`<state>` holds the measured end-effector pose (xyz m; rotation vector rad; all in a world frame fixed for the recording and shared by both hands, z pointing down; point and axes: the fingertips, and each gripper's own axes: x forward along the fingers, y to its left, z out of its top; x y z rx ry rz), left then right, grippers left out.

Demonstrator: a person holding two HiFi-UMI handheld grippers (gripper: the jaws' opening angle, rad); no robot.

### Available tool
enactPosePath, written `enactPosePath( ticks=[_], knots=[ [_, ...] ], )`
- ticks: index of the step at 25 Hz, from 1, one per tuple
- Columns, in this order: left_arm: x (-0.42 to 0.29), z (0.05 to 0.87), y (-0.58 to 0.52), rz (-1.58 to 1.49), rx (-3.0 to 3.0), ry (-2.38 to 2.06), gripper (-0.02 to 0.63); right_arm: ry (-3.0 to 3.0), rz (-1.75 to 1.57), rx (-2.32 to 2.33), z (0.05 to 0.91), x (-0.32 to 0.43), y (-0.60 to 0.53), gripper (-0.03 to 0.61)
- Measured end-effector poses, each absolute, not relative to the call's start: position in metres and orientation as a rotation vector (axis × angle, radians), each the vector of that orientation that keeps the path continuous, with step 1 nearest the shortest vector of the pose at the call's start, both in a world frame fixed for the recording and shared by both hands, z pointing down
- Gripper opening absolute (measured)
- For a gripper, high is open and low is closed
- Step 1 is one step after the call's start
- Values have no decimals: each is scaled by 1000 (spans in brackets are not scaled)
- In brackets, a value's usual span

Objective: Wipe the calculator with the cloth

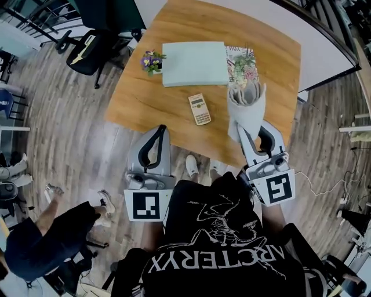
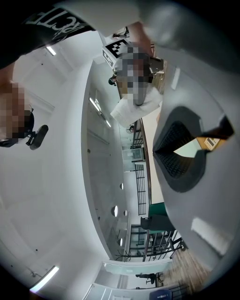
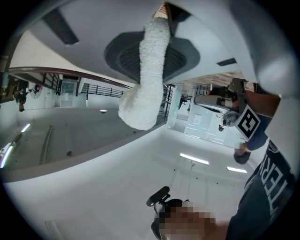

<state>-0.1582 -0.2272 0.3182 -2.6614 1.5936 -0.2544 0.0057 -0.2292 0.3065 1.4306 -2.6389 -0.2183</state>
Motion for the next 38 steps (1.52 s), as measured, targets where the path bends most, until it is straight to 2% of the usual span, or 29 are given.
enactPosePath(
  ticks=[10,12,15,21,26,31,38],
  knots=[
    [-154,321,-237,-282,-2596,1702,9,-2545,-302,1168,348,2,-267,89],
    [-155,323,-237,-298,-2591,1726,9,-2466,-291,1077,379,-5,-280,88],
    [-157,324,-233,-309,-2577,1751,9,-2381,-464,829,435,-33,-307,87],
    [-161,326,-208,-390,-2538,1820,9,-2062,-570,299,598,-76,-340,87],
    [-164,327,-190,-447,-2527,1836,9,-1874,-580,184,681,-84,-372,87],
    [-165,334,-173,-519,-2527,1862,9,-1785,-556,152,717,-82,-388,87],
    [-174,337,-165,-514,-2496,1919,9,-1794,-557,54,720,-89,-369,87]
  ],
)
